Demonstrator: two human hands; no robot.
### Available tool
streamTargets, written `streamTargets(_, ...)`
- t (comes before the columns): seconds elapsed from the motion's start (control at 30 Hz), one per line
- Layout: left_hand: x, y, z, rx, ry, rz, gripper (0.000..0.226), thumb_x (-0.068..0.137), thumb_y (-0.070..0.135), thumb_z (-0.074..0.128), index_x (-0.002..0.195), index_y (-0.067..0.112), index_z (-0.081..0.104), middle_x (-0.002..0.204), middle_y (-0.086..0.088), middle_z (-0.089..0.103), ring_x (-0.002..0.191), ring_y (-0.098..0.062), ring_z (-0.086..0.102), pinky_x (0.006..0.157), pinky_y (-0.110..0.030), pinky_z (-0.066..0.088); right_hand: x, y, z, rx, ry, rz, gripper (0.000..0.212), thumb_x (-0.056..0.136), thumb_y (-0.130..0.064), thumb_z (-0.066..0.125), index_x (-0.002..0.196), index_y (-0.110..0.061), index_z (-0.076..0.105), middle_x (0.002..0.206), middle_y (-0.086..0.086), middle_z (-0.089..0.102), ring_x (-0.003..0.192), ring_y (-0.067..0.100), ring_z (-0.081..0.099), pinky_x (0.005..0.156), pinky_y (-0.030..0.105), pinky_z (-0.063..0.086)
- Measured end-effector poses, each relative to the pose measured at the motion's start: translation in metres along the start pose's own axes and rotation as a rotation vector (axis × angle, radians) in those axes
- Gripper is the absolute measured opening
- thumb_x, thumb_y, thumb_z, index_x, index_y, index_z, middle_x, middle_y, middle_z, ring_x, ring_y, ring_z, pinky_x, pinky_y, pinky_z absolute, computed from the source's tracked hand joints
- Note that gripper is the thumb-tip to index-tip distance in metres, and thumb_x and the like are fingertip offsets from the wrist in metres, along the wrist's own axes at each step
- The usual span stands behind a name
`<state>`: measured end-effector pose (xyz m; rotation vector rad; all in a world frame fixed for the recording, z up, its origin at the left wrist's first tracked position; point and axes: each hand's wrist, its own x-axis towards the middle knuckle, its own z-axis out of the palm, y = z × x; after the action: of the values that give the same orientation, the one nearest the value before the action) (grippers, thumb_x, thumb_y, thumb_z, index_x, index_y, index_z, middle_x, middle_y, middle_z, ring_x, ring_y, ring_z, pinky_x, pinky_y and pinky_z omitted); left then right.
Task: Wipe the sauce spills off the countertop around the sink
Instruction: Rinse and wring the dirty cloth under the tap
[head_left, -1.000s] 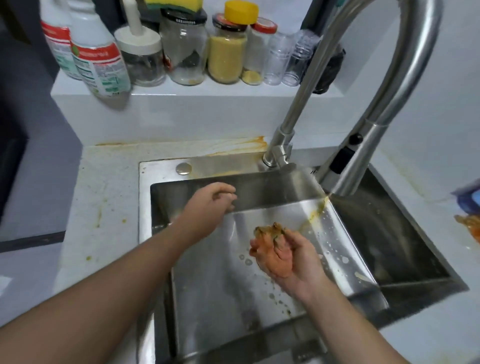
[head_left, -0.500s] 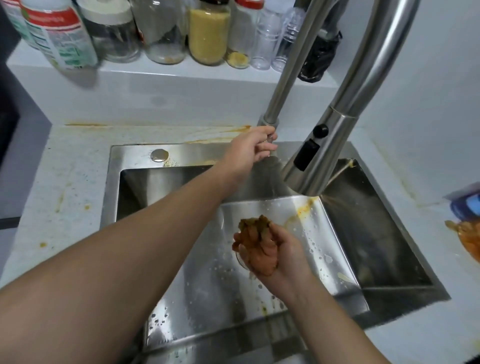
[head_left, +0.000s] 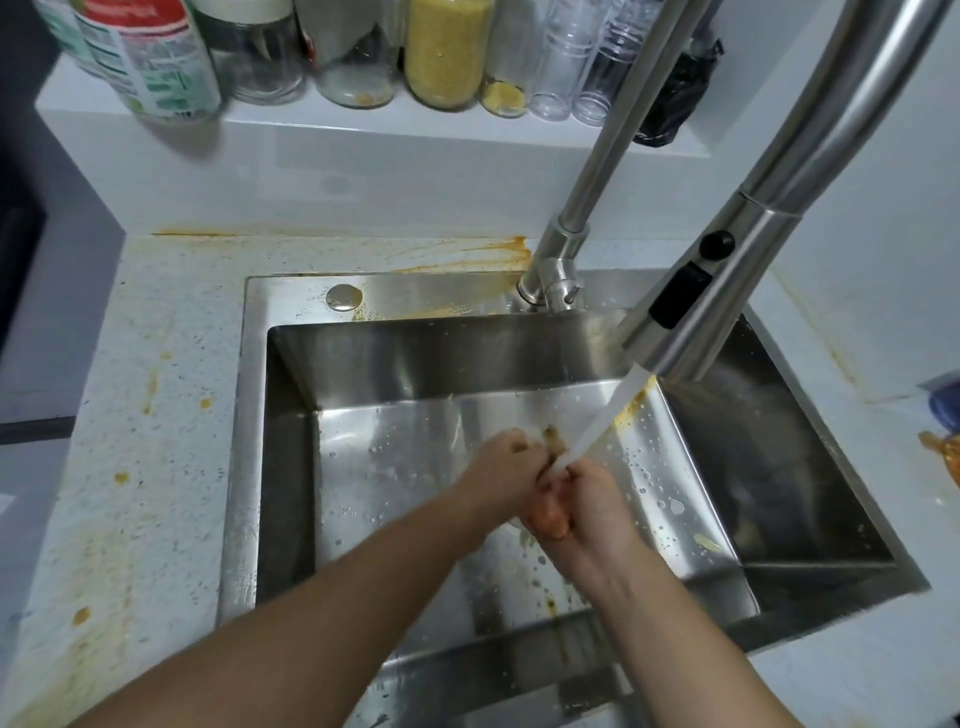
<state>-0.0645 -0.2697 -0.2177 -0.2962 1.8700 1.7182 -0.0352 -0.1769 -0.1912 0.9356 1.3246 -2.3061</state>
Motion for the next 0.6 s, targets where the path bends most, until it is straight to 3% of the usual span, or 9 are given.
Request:
streamTargets(0.07,-0.002,-0.016,0.011,-0.211,-0.002,-0.079,0.021,0.098,0.016,0.05,0.103,0.012,0.07,0.066,-0.008,0.066,0.053,-0.02,0.061,0.048,-0.028,0.047,0.002,0.007,0.001,-0.089,0.077,-0.033,0.03,0.099,-0.001,0.036,0.085,-0.001,0.063,0.041,0.005,0.043,0.033,0.013,0.04,0.041,0.026,0.04)
streamTargets(0.13,-0.001,-0.023,0.015,-0.355,0.088,-0.118,0.016,0.098,0.015,0.054,0.101,0.007,0.067,0.06,-0.008,0.063,0.045,-0.015,0.055,0.044,-0.023,0.041,0.006,0.014,-0.003,-0.087,0.048,-0.035,0.034,0.101,-0.005,0.045,0.073,-0.004,0.065,0.048,0.009,0.045,0.041,0.017,0.043,0.048,0.026,0.046)
streamTargets(0.2,0.0,-0.027,0.012,-0.449,0.166,-0.123,0.017,0.091,0.018,0.069,0.095,0.002,0.066,0.063,-0.009,0.064,0.047,-0.015,0.056,0.047,-0.024,0.043,0.006,0.017,-0.005,-0.033,-0.015,-0.015,0.034,0.095,0.0,0.054,0.063,-0.008,0.062,0.054,0.007,0.047,0.049,0.016,0.048,0.057,0.026,0.049)
streamTargets(0.27,0.0,-0.029,0.008,-0.489,0.181,-0.112,0.033,0.082,0.023,0.081,0.092,-0.004,0.065,0.067,-0.01,0.065,0.053,-0.016,0.06,0.051,-0.026,0.047,0.005,0.016,-0.006,-0.065,-0.055,-0.037,0.017,0.088,0.006,0.058,0.077,-0.003,0.068,0.058,0.005,0.056,0.049,0.011,0.055,0.057,0.024,0.051)
streamTargets(0.37,-0.004,-0.031,0.005,-0.446,0.23,-0.106,0.017,0.091,0.015,0.072,0.092,0.003,0.061,0.074,-0.009,0.065,0.062,-0.018,0.063,0.057,-0.031,0.053,0.006,0.016,-0.014,-0.228,-0.009,-0.102,0.018,0.096,0.01,0.052,0.105,0.009,0.067,0.072,0.012,0.071,0.06,0.016,0.068,0.062,0.03,0.059)
streamTargets(0.53,-0.013,-0.033,0.009,-0.397,0.249,-0.113,0.012,0.092,0.007,0.066,0.102,0.004,0.06,0.077,-0.016,0.07,0.059,-0.022,0.065,0.055,-0.034,0.057,0.01,0.019,-0.025,-0.63,0.053,-0.235,0.018,0.103,-0.005,0.051,0.096,0.0,0.067,0.067,0.012,0.064,0.058,0.023,0.056,0.052,0.029,0.047)
streamTargets(0.6,-0.018,-0.028,0.016,-0.456,0.238,-0.159,0.018,0.097,0.02,0.062,0.109,0.007,0.059,0.076,-0.011,0.068,0.055,-0.016,0.062,0.051,-0.03,0.054,0.011,0.018,-0.02,-0.686,0.079,-0.24,0.021,0.103,-0.008,0.05,0.095,0.002,0.066,0.07,0.016,0.069,0.058,0.034,0.063,0.052,0.033,0.053)
